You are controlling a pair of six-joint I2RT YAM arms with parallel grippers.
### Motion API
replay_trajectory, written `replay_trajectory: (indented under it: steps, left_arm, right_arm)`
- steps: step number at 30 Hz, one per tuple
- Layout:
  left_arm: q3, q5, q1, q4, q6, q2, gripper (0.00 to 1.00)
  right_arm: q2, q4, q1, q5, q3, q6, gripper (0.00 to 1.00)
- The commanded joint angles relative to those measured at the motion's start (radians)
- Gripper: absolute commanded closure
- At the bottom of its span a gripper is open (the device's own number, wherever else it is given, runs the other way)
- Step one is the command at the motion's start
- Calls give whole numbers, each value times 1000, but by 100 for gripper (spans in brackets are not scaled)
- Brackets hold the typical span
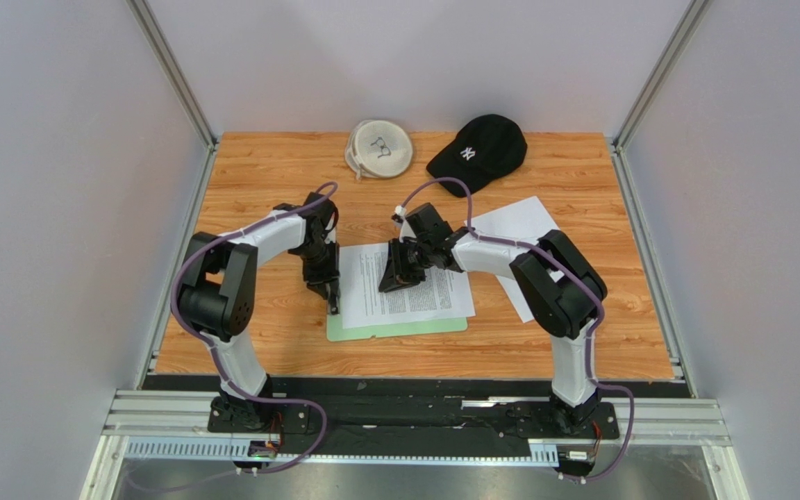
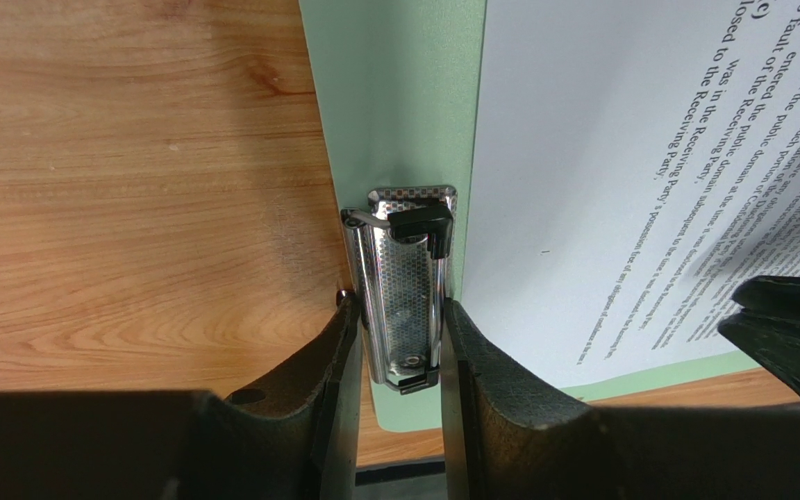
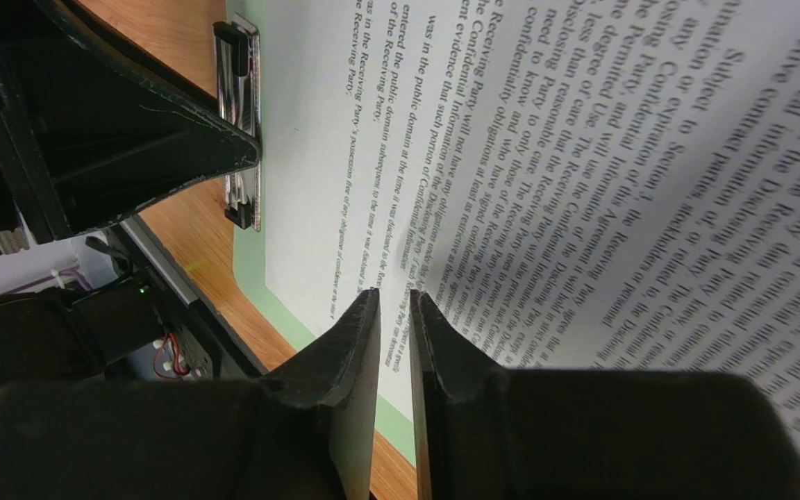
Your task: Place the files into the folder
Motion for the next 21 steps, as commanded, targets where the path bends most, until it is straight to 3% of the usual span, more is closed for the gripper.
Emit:
replay_trajectory:
  steps: [1,17,21]
  left_arm:
    - [-27,47,-8,79,-18,-32,100]
    - [-118,103,-7,205,-37,-128,100]
    - [-130,112,-7,215,-38,-116,100]
  right_arm:
    - [7,97,-3,-27,30,28,81]
    - [65,95,-9,39,-53,-25,78]
    - [94,110,-6,-11,-47,-36,78]
